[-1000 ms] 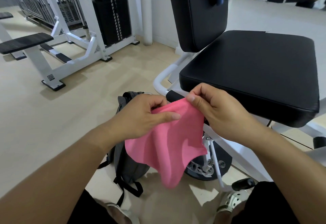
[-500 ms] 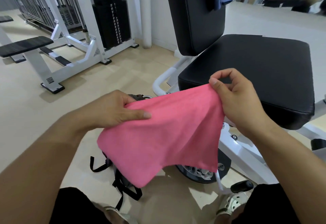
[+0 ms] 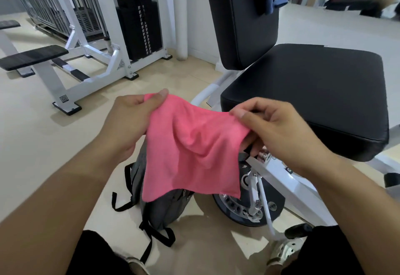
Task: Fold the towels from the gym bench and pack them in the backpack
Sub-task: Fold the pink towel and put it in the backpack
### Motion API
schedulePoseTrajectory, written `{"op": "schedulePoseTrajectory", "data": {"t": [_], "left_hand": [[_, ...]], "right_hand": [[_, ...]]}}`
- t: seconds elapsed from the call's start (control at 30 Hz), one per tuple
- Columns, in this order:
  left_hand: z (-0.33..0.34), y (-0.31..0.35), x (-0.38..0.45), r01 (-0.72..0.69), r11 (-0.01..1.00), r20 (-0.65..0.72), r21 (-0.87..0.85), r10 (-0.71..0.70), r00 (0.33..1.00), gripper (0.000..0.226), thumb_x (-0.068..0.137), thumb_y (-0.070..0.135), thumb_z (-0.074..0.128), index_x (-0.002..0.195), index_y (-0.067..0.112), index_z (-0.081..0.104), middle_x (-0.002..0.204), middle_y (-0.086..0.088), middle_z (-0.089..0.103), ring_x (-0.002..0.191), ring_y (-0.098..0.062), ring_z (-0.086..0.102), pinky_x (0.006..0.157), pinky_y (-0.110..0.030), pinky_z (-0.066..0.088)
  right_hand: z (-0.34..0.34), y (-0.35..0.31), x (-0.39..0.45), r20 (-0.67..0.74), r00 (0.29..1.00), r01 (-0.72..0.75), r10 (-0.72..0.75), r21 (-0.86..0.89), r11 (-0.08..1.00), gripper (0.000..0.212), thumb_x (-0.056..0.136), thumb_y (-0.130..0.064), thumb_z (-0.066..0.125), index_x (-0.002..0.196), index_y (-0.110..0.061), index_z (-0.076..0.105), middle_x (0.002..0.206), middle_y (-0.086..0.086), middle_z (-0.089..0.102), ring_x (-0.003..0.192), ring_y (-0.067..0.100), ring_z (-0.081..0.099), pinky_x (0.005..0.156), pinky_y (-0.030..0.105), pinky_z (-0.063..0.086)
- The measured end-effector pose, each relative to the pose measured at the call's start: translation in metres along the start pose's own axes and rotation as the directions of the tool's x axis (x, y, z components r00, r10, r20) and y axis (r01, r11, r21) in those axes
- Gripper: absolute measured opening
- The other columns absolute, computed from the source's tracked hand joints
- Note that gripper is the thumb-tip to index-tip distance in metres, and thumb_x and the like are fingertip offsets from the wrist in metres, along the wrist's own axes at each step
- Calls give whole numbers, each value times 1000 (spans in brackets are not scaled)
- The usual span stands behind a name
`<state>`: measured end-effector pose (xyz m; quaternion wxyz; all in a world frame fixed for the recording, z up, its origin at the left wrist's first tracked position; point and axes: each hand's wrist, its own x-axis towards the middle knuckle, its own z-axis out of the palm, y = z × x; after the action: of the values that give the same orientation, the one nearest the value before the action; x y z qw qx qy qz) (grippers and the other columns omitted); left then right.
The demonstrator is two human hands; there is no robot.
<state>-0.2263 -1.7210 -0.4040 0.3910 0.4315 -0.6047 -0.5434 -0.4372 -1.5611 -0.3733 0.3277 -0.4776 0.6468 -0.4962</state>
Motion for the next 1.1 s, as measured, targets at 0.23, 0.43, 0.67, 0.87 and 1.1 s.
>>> {"op": "schedulePoseTrajectory", "data": {"t": [0.23,0.43,0.67,0.87,1.1], "left_hand": [[28,14,-45,-202,964,324,170,139,936,30,102,26,57,99,7,80,87,-19,77,79,-30,74,80,-38,60],[29,13,-58,-212,977,260,25,198,945,21,94,26,64,100,19,82,82,-3,81,70,-10,74,63,-18,57],[26,5,-44,-109,994,414,12,94,906,46,102,29,44,112,-4,74,100,-30,72,93,-45,68,74,-35,62],[26,1,-39,-150,980,439,133,78,895,46,95,48,47,89,18,81,88,-3,79,86,-14,76,81,-21,54],[27,1,-46,-287,952,427,104,218,877,18,88,46,70,100,38,81,93,-2,80,91,-22,76,84,-44,58]], "right_hand": [[24,-7,-10,370,918,218,-141,-174,960,21,102,-3,56,112,-19,65,100,-6,77,94,9,73,78,20,56],[27,-3,0,161,945,318,-283,-266,910,6,94,-26,72,97,-25,77,69,-2,71,63,14,69,67,35,58],[27,-5,23,103,923,375,-371,-458,806,14,83,-42,74,89,-30,77,84,-14,62,82,8,60,74,26,51],[34,5,24,68,909,396,-411,-449,801,16,81,-44,73,87,-29,74,83,-21,65,92,7,60,81,23,47],[31,10,18,58,938,336,-341,-381,861,15,76,-47,75,83,-34,76,82,-20,70,90,6,61,78,15,45]]}}
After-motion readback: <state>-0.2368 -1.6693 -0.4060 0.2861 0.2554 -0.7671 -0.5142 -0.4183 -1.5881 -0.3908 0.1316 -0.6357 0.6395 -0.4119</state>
